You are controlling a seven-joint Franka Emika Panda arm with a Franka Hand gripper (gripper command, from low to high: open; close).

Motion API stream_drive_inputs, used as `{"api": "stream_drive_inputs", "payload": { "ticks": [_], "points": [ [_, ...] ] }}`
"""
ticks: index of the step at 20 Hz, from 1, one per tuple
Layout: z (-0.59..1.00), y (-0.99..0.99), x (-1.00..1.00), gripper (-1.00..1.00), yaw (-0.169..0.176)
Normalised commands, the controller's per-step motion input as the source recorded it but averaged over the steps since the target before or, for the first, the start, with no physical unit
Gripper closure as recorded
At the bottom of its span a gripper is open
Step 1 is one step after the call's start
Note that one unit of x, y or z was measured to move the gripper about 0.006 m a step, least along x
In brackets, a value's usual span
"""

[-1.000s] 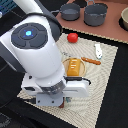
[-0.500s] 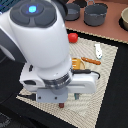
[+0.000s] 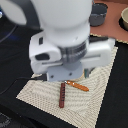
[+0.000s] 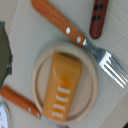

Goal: Interact with the objects in diverse but meaningful ways.

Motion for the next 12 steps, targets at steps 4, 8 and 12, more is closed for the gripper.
{"api": "stream_drive_inputs", "payload": {
  "ticks": [4, 8, 12],
  "points": [
    [0.35, 0.65, 0.33, -1.0, 0.113],
    [-0.13, 0.19, 0.64, -1.0, -0.021],
    [-0.16, 0.03, 0.17, -1.0, -0.136]
  ]
}}
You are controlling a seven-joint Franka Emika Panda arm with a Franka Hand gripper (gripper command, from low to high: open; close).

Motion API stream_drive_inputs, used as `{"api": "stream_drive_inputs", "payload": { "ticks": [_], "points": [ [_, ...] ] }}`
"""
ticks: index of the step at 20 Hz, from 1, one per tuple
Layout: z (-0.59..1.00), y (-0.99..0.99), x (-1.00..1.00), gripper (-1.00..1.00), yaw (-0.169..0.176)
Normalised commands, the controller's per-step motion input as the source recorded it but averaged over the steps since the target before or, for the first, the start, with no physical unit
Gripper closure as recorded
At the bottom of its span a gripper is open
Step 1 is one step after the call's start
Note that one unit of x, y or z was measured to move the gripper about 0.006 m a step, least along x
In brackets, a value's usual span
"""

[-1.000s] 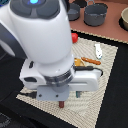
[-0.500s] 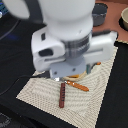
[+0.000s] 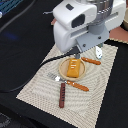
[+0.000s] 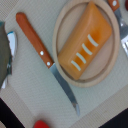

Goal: Interact with the objects in diverse but meaningful ways.

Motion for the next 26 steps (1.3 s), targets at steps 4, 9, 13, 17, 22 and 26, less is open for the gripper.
{"api": "stream_drive_inputs", "payload": {
  "ticks": [4, 9, 13, 17, 22, 26],
  "points": [
    [-0.05, 0.02, -0.11, -1.0, -0.129],
    [0.05, 0.04, -0.37, -1.0, -0.092],
    [-0.12, 0.2, -0.13, -1.0, -0.047],
    [-0.3, 0.16, -0.32, -1.0, -0.029],
    [-0.31, 0.17, -0.45, -1.0, -0.016],
    [-0.2, 0.11, -0.57, -1.0, -0.024]
  ]
}}
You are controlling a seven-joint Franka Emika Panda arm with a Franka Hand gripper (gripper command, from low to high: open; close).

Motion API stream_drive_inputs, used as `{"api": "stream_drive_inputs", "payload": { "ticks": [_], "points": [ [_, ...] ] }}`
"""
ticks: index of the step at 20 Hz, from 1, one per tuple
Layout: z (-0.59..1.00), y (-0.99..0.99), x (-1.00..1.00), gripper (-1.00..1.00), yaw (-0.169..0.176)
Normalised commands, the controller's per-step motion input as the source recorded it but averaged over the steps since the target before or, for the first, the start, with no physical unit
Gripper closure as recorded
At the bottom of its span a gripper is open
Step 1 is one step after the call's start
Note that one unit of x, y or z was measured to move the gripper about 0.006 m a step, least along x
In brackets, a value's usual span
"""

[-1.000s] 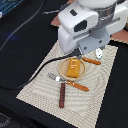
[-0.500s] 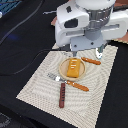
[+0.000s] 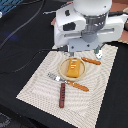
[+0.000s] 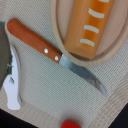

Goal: Interact with the objects in diverse but meaningful ways.

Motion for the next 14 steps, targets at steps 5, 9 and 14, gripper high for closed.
{"api": "stream_drive_inputs", "payload": {
  "ticks": [5, 9, 14],
  "points": [
    [-0.26, 0.05, -0.55, -1.0, -0.018],
    [-0.36, 0.0, -0.49, -1.0, -0.015],
    [-0.39, 0.0, -0.35, -1.0, -0.01]
  ]
}}
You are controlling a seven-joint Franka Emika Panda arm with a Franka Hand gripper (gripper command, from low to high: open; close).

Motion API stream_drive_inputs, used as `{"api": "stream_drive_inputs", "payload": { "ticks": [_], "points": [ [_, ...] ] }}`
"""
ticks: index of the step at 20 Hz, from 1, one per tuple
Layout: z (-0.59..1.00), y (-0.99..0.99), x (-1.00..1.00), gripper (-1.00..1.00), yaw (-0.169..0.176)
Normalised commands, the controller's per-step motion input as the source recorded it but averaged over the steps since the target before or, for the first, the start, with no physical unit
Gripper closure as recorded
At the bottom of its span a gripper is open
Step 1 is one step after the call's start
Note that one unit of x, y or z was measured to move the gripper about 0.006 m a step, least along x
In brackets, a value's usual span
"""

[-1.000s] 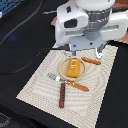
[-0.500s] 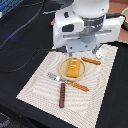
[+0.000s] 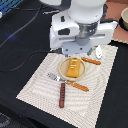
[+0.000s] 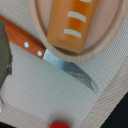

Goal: Interact with the objects in diverse but meaningful ways.

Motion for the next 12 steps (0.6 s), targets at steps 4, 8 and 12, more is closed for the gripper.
{"api": "stream_drive_inputs", "payload": {
  "ticks": [4, 8, 12],
  "points": [
    [-0.3, 0.03, -0.13, -1.0, -0.02],
    [-0.2, 0.12, 0.0, -1.0, -0.022],
    [-0.3, 0.06, 0.0, -1.0, -0.019]
  ]
}}
